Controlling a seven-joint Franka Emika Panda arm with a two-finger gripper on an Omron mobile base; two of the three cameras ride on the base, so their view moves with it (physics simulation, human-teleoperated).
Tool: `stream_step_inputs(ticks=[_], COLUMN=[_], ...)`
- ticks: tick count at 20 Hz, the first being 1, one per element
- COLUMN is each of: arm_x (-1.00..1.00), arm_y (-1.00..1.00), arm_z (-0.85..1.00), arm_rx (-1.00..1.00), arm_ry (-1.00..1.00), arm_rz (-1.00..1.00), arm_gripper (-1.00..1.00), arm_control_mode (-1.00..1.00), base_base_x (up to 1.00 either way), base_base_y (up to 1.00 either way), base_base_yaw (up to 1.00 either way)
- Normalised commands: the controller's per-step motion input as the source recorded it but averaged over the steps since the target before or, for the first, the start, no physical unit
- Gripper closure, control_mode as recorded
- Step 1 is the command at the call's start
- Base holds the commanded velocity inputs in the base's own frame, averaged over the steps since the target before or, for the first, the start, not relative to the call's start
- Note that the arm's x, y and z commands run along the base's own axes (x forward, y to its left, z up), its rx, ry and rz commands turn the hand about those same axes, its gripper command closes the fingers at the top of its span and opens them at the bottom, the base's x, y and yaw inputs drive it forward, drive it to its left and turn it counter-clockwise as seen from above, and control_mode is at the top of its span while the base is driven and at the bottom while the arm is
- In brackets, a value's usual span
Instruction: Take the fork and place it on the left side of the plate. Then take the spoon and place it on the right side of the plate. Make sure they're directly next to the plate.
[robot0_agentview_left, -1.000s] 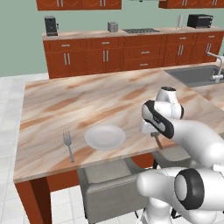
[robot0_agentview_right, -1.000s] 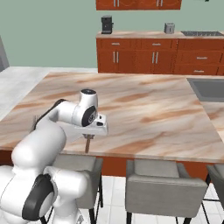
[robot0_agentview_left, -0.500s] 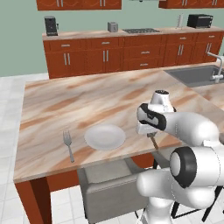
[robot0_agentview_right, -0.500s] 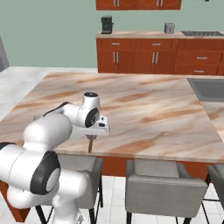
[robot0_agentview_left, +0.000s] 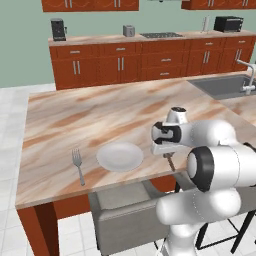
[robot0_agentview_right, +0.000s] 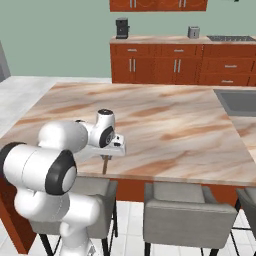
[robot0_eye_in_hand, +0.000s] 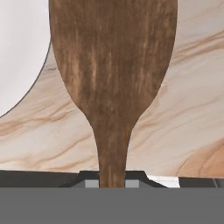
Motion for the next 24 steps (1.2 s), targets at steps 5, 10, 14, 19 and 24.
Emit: stream_step_inputs(ticks=[5,10,14,19,24], arm_x=[0.31,0.1,0.06,0.19,0.36], arm_y=[0.04,0.06,0.08,0.09,0.03], arm_z=[-0.22,-0.19,-0.13,-0.06,-0.03], arm_rx=[0.0,0.0,0.0,0.0,0.0], arm_ry=[0.0,0.0,0.0,0.0,0.0], arm_rz=[-0.03,-0.02,-0.01,-0.01,0.0], arm_gripper=[1.0,1.0,1.0,1.0,1.0], arm_control_mode=[-1.0,-1.0,-1.0,-1.0,-1.0], base_base_x=[0.0,0.0,0.0,0.0,0.0], base_base_y=[0.0,0.0,0.0,0.0,0.0], base_base_yaw=[0.0,0.0,0.0,0.0,0.0])
